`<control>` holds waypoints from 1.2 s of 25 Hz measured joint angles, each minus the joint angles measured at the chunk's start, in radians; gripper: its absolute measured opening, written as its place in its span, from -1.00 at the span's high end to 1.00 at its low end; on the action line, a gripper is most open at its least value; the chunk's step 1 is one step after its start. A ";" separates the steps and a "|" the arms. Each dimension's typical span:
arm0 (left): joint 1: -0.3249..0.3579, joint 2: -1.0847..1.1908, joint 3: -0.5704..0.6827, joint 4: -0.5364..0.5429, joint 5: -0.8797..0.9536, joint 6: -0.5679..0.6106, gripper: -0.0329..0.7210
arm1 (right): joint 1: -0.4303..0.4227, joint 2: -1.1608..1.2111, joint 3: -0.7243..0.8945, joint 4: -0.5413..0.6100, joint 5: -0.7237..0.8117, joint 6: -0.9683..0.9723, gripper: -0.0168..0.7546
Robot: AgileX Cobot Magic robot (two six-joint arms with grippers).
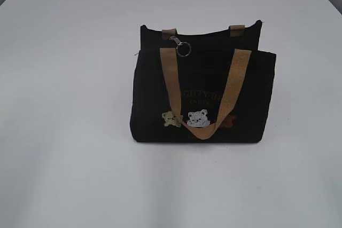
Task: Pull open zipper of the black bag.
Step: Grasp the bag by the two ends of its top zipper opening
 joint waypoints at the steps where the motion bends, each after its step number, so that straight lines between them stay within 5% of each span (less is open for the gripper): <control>1: 0.000 0.074 0.003 -0.107 -0.050 0.109 0.26 | 0.000 0.000 0.000 0.000 0.000 0.000 0.35; 8: -0.004 0.732 0.003 -0.928 -0.109 1.143 0.09 | 0.000 0.000 0.000 0.002 0.000 0.001 0.35; 13: -0.111 1.115 -0.071 -1.131 -0.056 1.649 0.07 | 0.000 0.000 0.000 0.007 0.000 0.001 0.35; 21: -0.233 1.423 -0.222 -1.149 -0.054 1.888 0.01 | 0.000 0.000 0.000 0.011 0.000 0.001 0.35; 30: -0.313 1.603 -0.369 -1.154 -0.049 1.938 -0.08 | 0.000 0.014 0.000 0.040 -0.001 -0.017 0.35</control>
